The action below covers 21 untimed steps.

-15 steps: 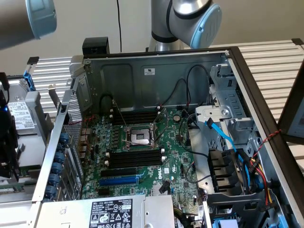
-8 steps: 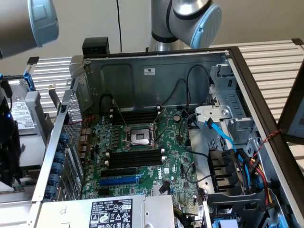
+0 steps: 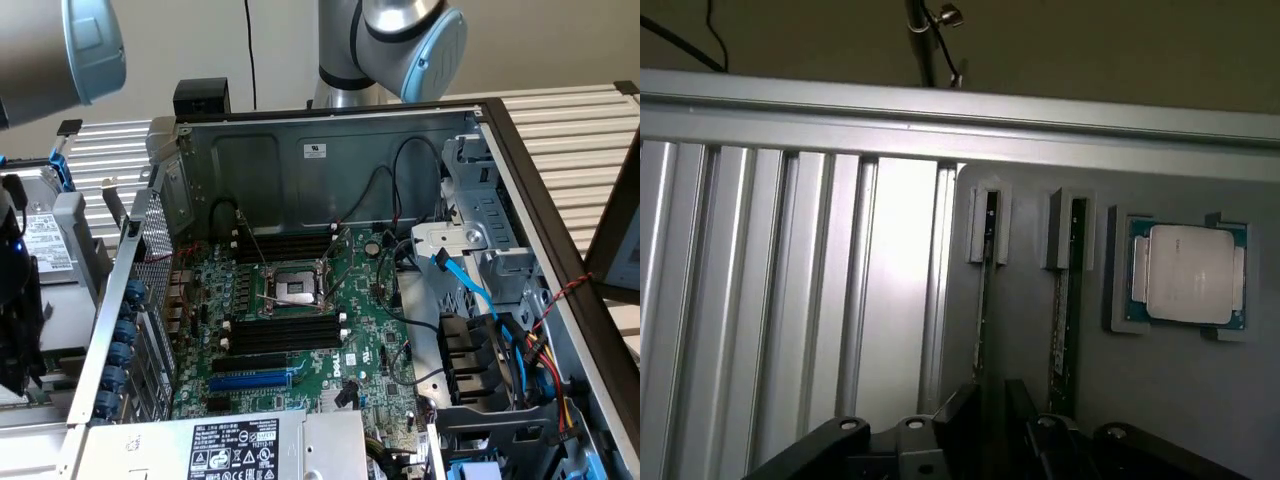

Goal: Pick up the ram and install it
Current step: 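Pick up the ram and move it above insertion slot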

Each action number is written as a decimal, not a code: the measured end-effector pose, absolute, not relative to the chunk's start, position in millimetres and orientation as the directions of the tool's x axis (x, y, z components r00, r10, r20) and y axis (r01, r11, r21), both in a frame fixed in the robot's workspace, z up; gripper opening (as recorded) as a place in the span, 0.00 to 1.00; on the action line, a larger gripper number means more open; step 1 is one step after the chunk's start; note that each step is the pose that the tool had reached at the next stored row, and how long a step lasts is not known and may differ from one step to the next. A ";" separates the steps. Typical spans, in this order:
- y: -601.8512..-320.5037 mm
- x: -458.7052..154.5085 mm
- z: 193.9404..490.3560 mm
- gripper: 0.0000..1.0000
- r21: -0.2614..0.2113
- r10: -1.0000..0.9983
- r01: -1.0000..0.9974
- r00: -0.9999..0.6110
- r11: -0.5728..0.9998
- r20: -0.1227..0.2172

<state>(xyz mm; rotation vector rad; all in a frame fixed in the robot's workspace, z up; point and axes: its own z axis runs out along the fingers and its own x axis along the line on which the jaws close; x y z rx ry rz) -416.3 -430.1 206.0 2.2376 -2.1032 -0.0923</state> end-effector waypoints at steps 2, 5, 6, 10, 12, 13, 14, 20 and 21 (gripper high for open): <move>-430.1 -416.6 207.2 0.27 0.092 -0.998 -0.994 0.065 -0.064 0.007; -430.1 -417.5 207.4 0.27 0.092 -0.998 -0.994 0.067 -0.066 0.013; -430.1 -417.7 207.6 0.27 0.093 -0.998 -0.993 0.068 -0.066 0.016; -430.2 -417.8 206.7 0.27 0.093 -0.997 -0.993 0.071 -0.068 0.025; -430.2 -417.8 205.4 0.27 0.093 -0.997 -0.993 0.073 -0.070 0.031; -430.2 -417.8 204.4 0.27 0.093 -0.997 -0.993 0.075 -0.072 0.034; -430.2 -417.7 203.4 0.27 0.093 -0.996 -0.993 0.077 -0.074 0.036; -429.8 -417.1 201.9 0.27 0.088 -0.996 -0.993 0.087 -0.083 0.037; -429.8 -417.0 201.8 0.27 0.087 -0.996 -0.993 0.087 -0.083 0.037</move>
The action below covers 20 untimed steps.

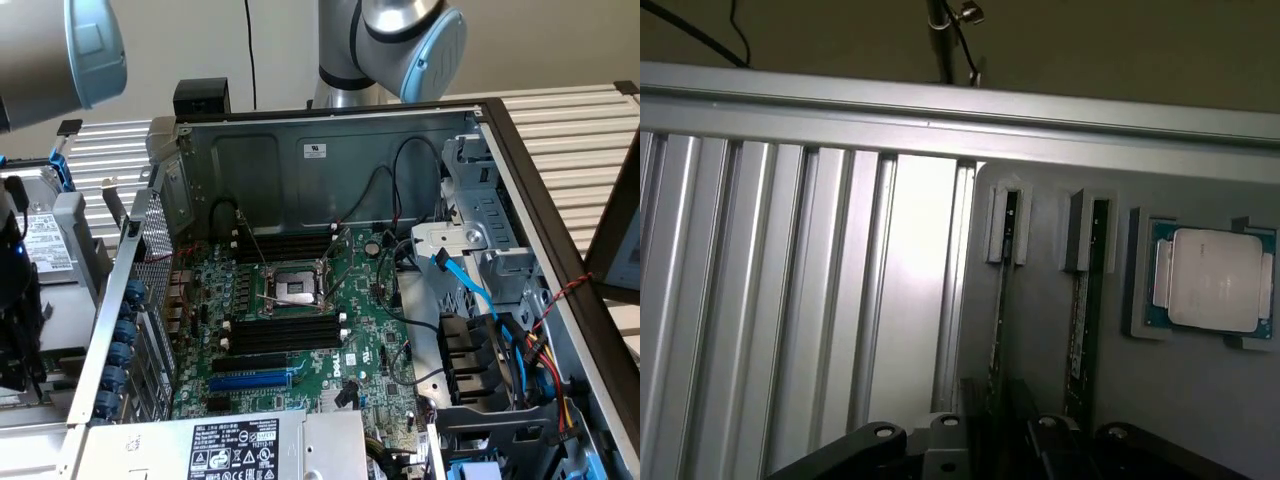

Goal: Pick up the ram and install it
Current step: 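Pick up the ram and move it above insertion slot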

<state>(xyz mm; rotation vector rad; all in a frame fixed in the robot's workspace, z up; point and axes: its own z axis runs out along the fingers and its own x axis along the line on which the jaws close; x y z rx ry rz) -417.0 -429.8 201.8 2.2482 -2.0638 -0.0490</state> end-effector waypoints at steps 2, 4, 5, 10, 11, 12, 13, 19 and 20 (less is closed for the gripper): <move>-429.8 -416.6 201.7 0.27 0.082 -0.995 -0.993 0.089 -0.086 0.037; -429.7 -416.5 201.6 0.27 0.079 -0.995 -0.993 0.090 -0.087 0.037; -429.6 -416.6 201.7 0.27 0.079 -0.995 -0.993 0.090 -0.087 0.037; -429.5 -416.6 201.7 0.27 0.079 -0.995 -0.993 0.090 -0.087 0.038; -429.5 -416.6 201.7 0.27 0.079 -0.995 -0.993 0.090 -0.087 0.038; -429.6 -416.6 201.6 0.27 0.079 -0.995 -0.993 0.090 -0.087 0.038; -429.6 -416.6 201.7 0.27 0.079 -0.995 -0.993 0.090 -0.087 0.038; -429.5 -416.6 201.7 0.13 0.079 -0.995 -0.993 0.090 -0.087 0.038; -429.5 -416.6 201.7 0.13 0.079 -0.995 -0.993 0.090 -0.087 0.038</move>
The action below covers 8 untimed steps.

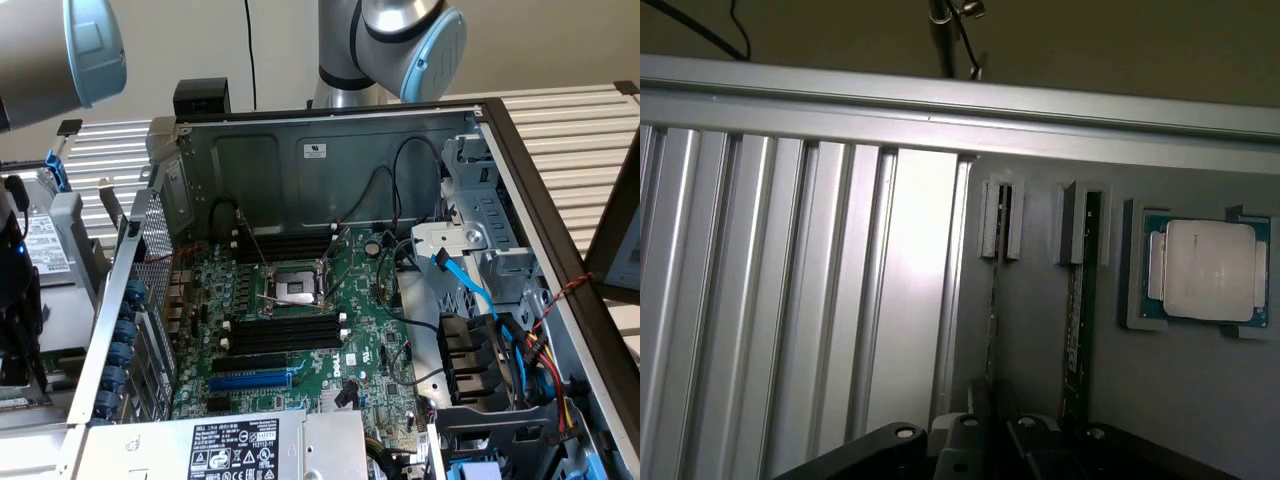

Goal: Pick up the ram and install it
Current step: 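Pick up the ram and move it above insertion slot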

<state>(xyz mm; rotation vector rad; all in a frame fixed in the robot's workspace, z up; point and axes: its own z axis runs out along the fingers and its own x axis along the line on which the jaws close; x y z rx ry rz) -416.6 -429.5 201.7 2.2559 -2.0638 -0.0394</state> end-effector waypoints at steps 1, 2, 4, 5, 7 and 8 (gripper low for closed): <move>-429.5 -416.6 201.7 0.13 0.079 -0.995 -0.993 0.090 -0.087 0.038; -429.5 -416.6 201.7 0.13 0.079 -0.995 -0.993 0.090 -0.087 0.038; -429.5 -416.6 201.7 0.13 0.079 -0.995 -0.993 0.090 -0.087 0.038; -429.5 -416.6 201.7 0.13 0.079 -0.995 -0.993 0.090 -0.087 0.038; -429.5 -416.6 201.7 0.13 0.079 -0.995 -0.993 0.090 -0.087 0.038; -429.5 -416.6 201.7 0.13 0.079 -0.995 -0.993 0.090 -0.087 0.038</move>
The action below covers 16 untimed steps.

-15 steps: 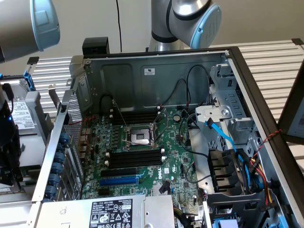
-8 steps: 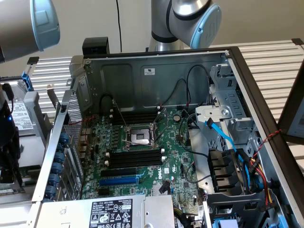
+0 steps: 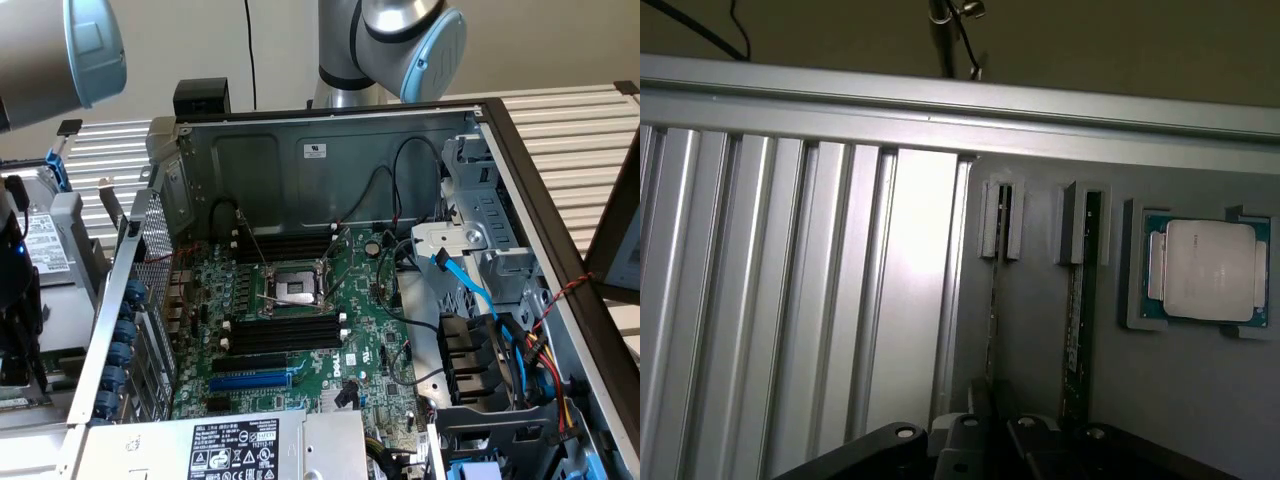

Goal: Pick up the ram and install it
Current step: 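Pick up the ram and move it above insertion slot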

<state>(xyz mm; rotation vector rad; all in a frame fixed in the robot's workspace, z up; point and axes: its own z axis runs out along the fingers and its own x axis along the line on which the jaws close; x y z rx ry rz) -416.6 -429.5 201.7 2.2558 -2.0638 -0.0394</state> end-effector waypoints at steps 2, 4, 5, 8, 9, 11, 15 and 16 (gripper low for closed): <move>-429.5 -416.6 201.7 0.13 0.079 -0.995 -0.993 0.090 -0.087 0.038; -429.5 -416.6 201.6 0.13 0.079 -0.995 -0.993 0.090 -0.087 0.038; -429.2 -416.7 201.6 0.13 0.079 -0.995 -0.993 0.090 -0.087 0.040; -429.3 -416.7 202.0 0.13 0.078 -0.995 -0.993 0.090 -0.087 0.043; -429.3 -416.7 203.2 0.13 0.078 -0.995 -0.993 0.090 -0.087 0.043; -429.2 -416.8 207.6 0.13 0.077 -0.995 -0.993 0.090 -0.086 0.045; -429.2 -416.9 218.2 0.13 0.075 -0.995 -0.993 0.090 -0.086 0.050; -429.2 -417.0 220.7 0.13 0.074 -0.995 -0.994 0.090 -0.086 0.051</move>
